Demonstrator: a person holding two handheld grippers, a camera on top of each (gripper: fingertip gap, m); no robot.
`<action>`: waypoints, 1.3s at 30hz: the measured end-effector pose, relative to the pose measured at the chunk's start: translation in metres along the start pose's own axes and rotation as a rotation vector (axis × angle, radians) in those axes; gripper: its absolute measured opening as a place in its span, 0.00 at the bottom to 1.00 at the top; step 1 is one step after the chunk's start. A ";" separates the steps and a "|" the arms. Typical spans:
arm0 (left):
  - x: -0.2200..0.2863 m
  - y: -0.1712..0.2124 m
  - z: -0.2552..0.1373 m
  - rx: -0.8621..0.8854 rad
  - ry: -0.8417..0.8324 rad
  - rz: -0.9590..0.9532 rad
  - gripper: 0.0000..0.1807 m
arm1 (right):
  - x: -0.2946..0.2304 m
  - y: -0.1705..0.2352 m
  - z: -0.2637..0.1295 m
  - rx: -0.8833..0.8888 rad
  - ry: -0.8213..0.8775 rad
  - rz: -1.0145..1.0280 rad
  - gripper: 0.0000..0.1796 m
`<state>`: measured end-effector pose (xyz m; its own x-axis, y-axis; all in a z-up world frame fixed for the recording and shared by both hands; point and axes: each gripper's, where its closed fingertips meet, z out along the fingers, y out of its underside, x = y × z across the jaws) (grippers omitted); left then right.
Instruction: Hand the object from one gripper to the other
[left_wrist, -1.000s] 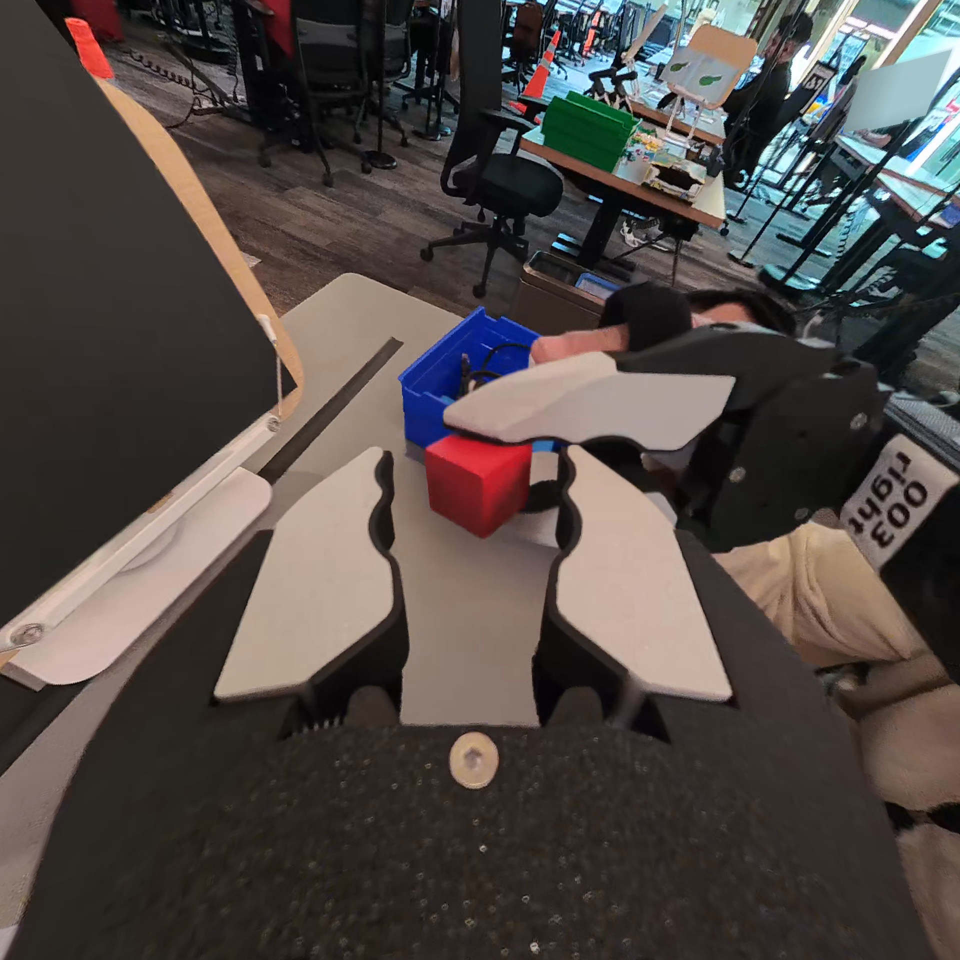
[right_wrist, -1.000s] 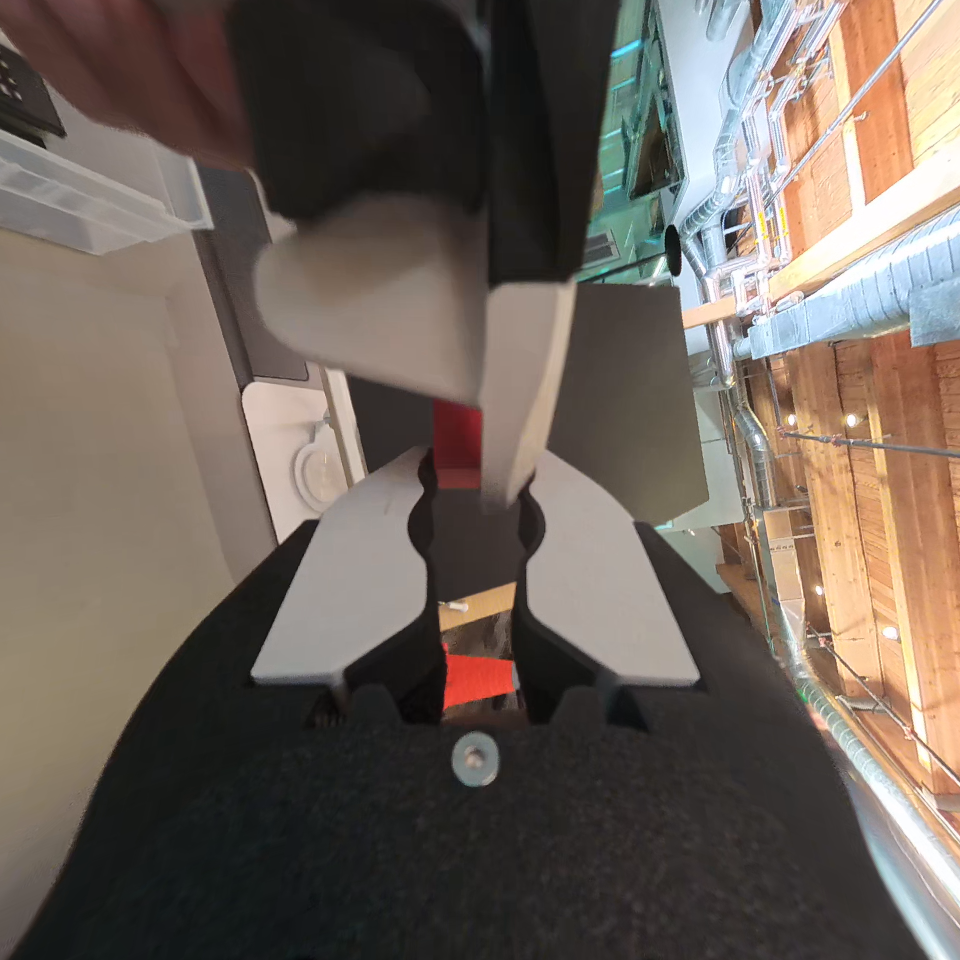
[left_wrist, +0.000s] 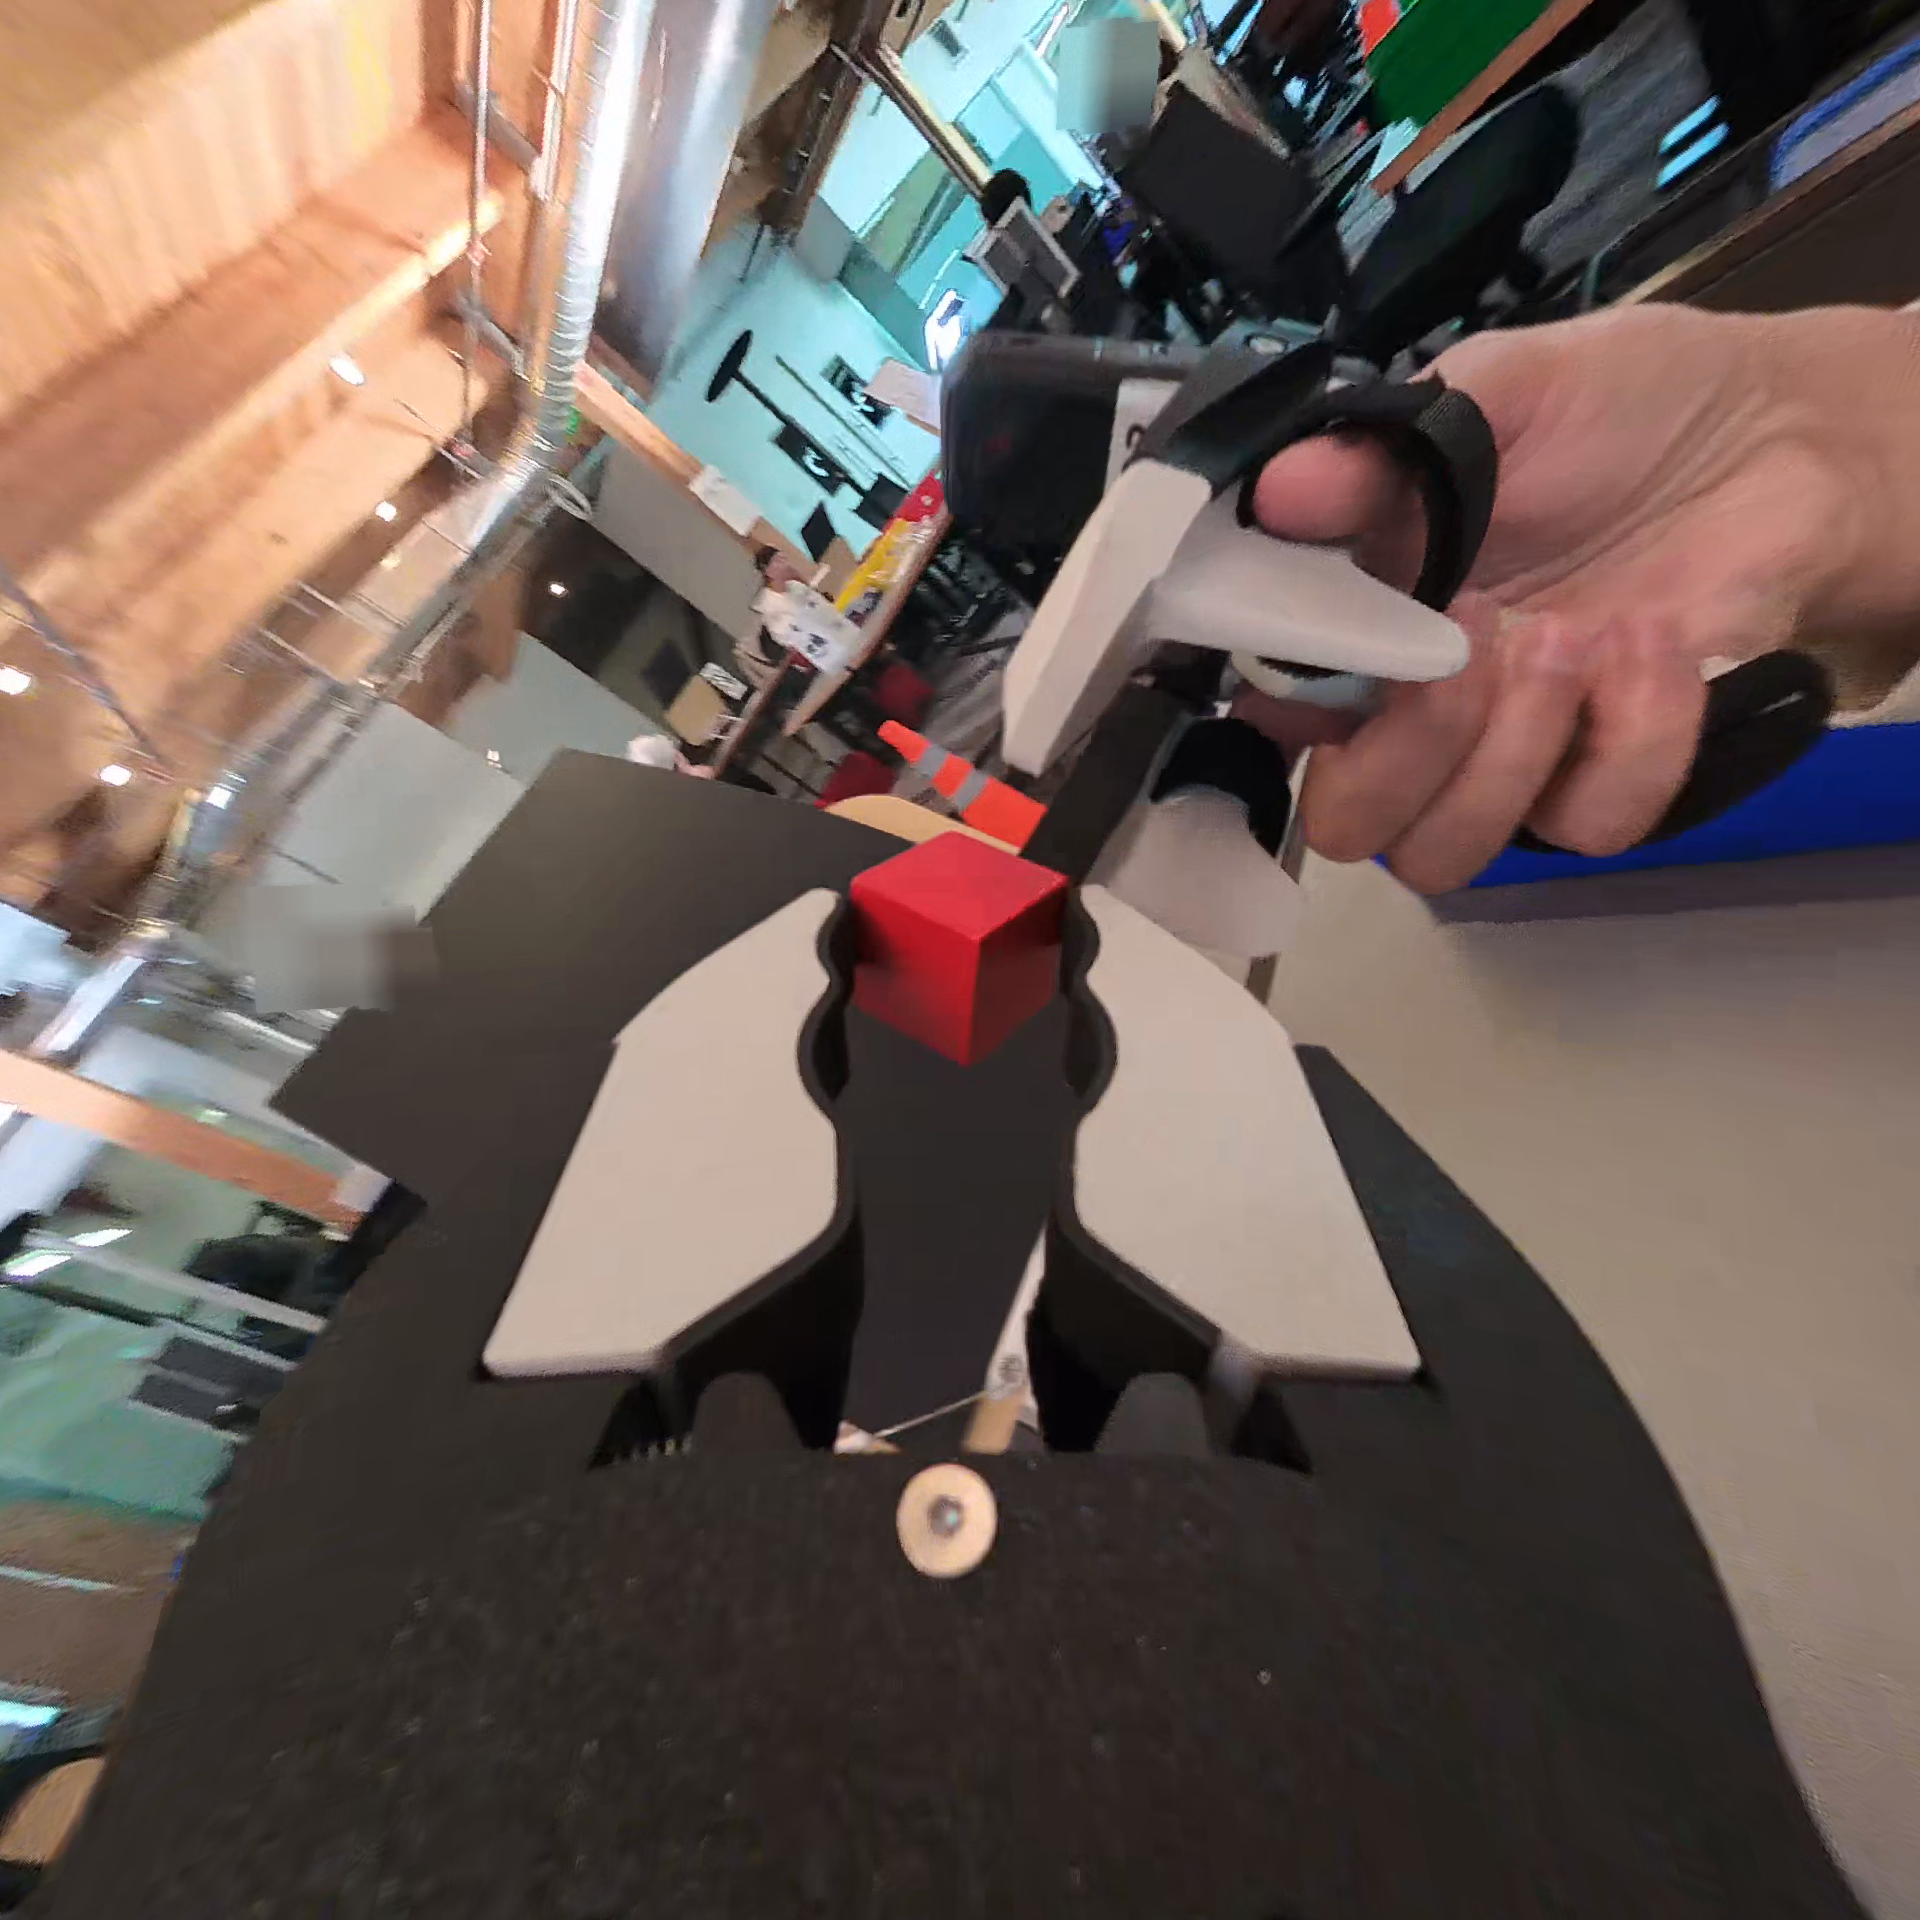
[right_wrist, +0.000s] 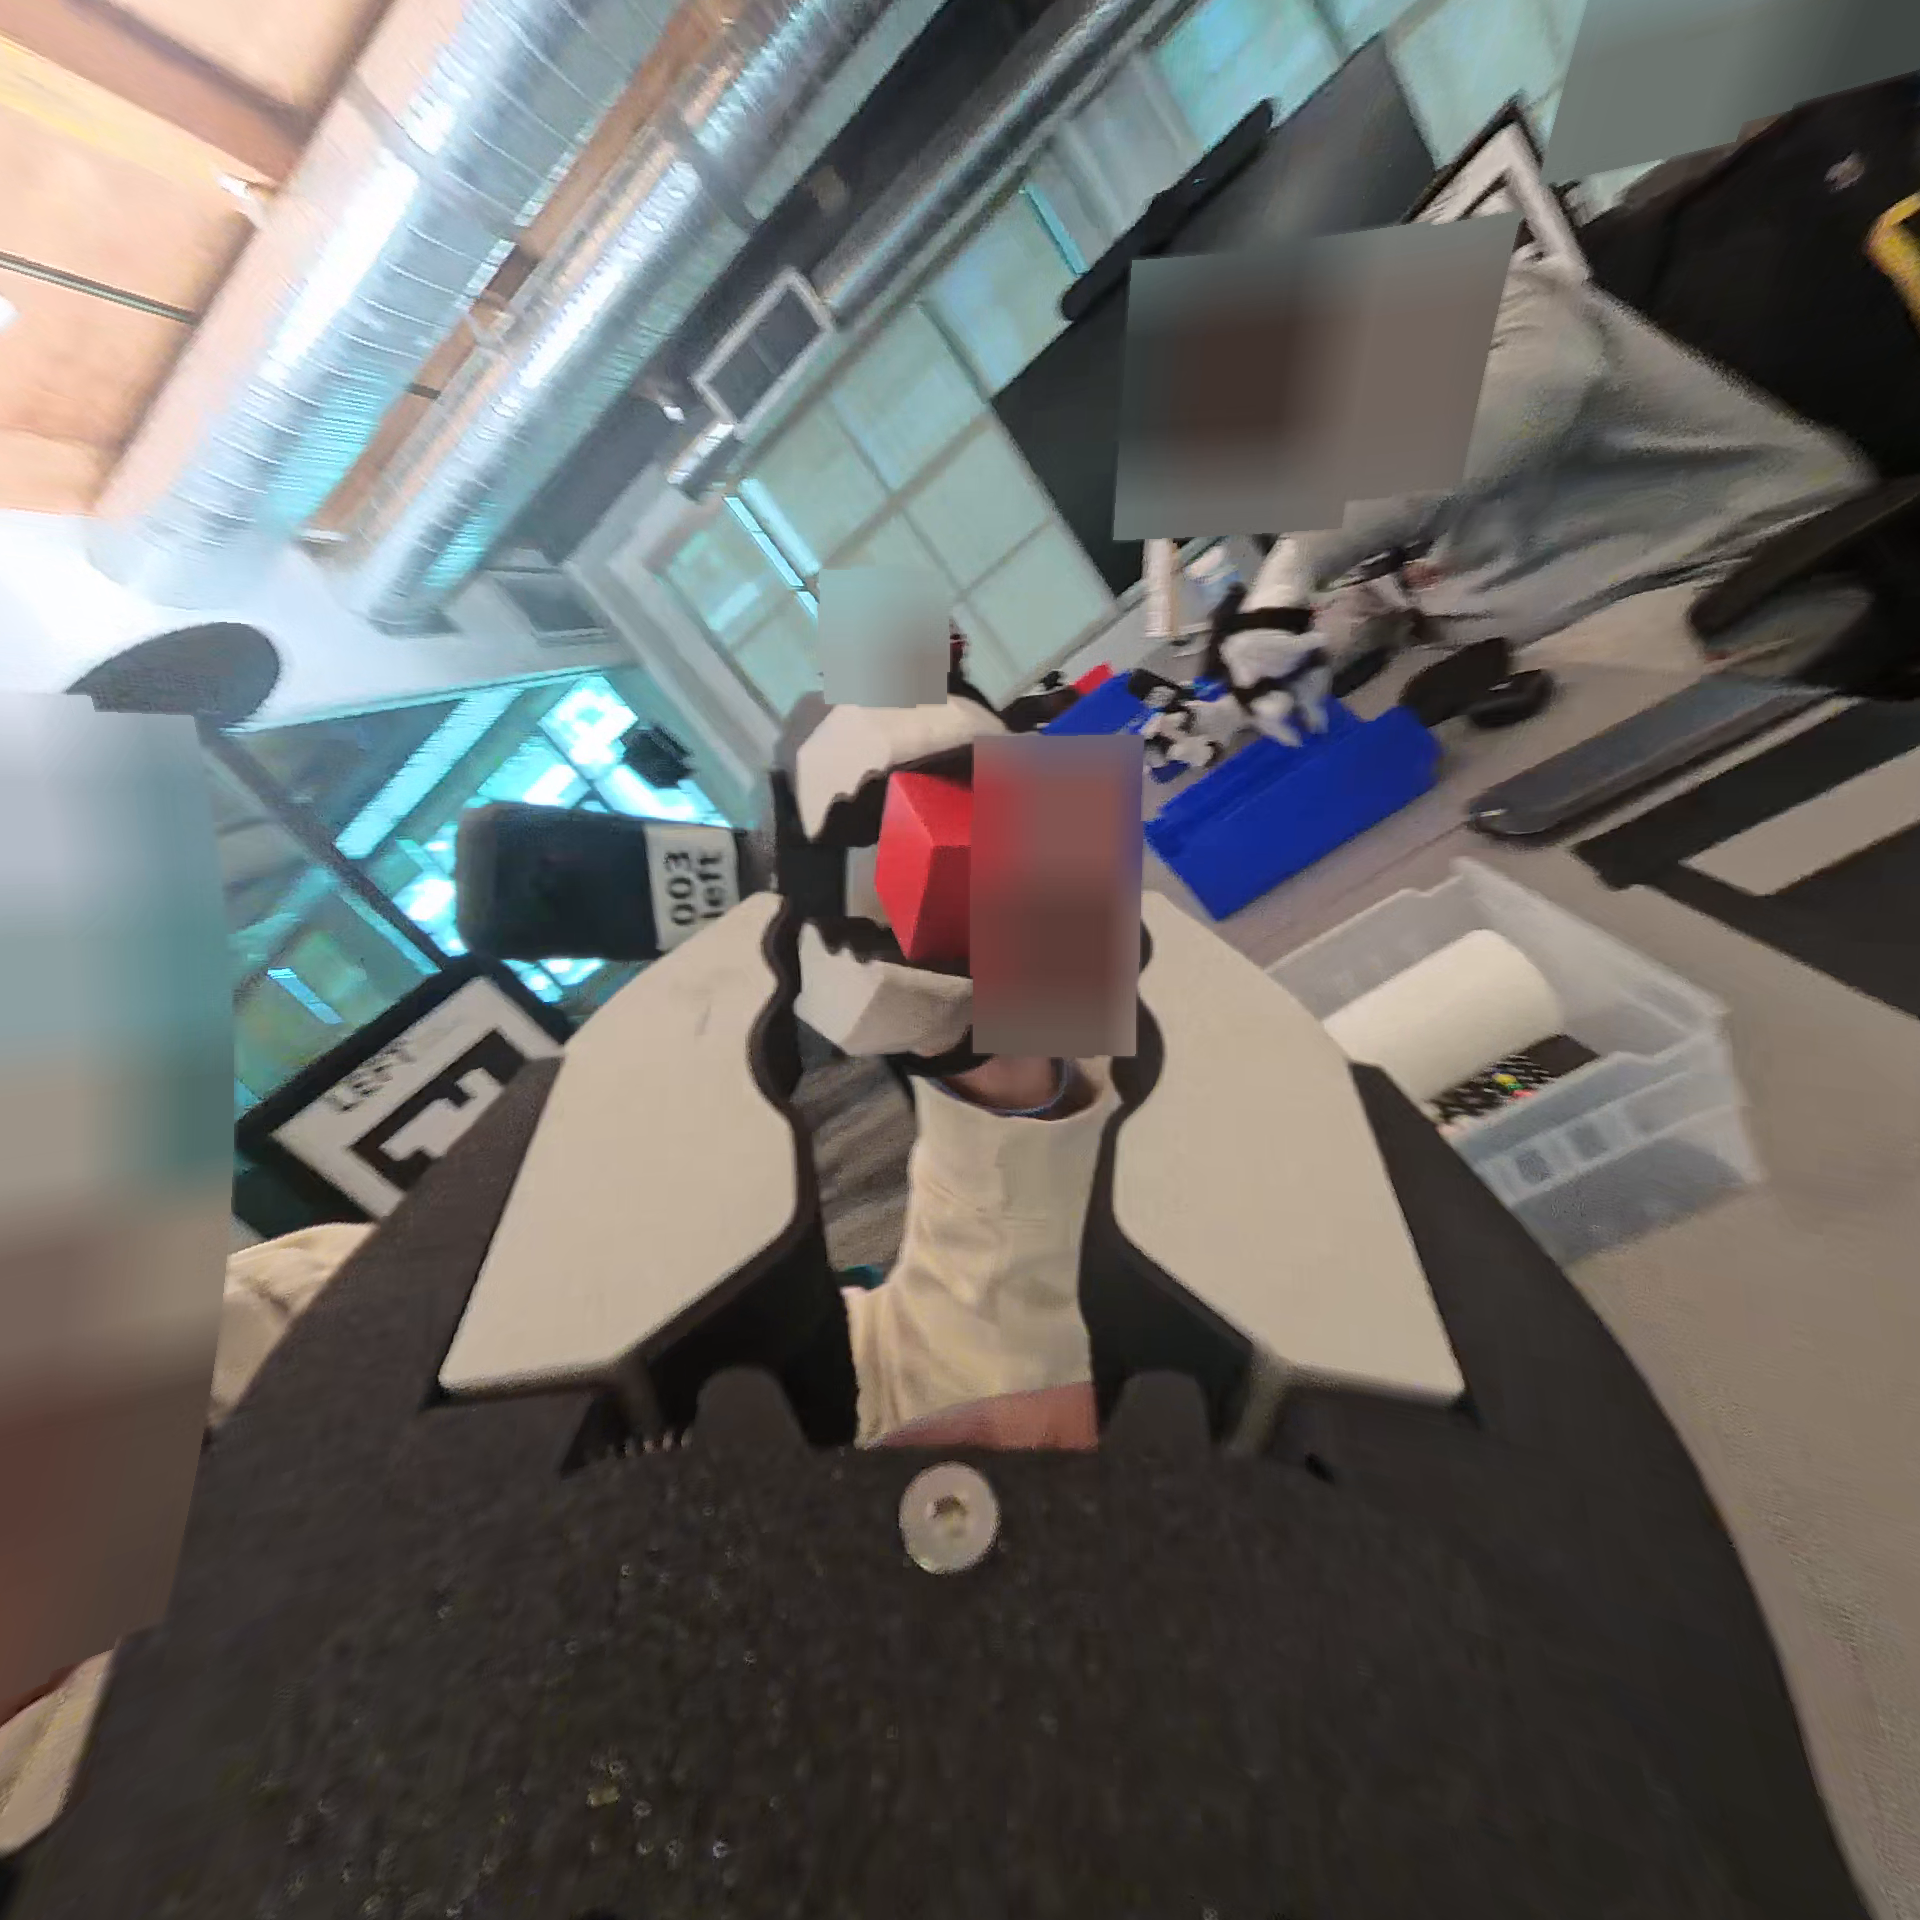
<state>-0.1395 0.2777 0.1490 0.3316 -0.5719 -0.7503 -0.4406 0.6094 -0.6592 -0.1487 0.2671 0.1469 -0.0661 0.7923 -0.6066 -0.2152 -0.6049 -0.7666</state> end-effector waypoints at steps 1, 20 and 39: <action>0.002 0.000 0.002 -0.004 -0.010 0.032 0.21 | -0.003 0.001 0.003 0.000 -0.042 0.019 0.29; -0.020 -0.017 -0.021 0.140 0.042 -0.475 0.14 | 0.021 -0.024 -0.018 0.082 0.246 -0.311 0.16; 0.008 -0.018 -0.016 0.180 0.422 -0.802 0.14 | -0.016 -0.005 -0.003 -0.011 0.111 -0.570 0.16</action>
<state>-0.1418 0.2532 0.1555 0.1344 -0.9909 -0.0086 -0.0620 0.0003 -0.9981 -0.1437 0.2571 0.1592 0.1597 0.9804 -0.1151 -0.1763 -0.0864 -0.9805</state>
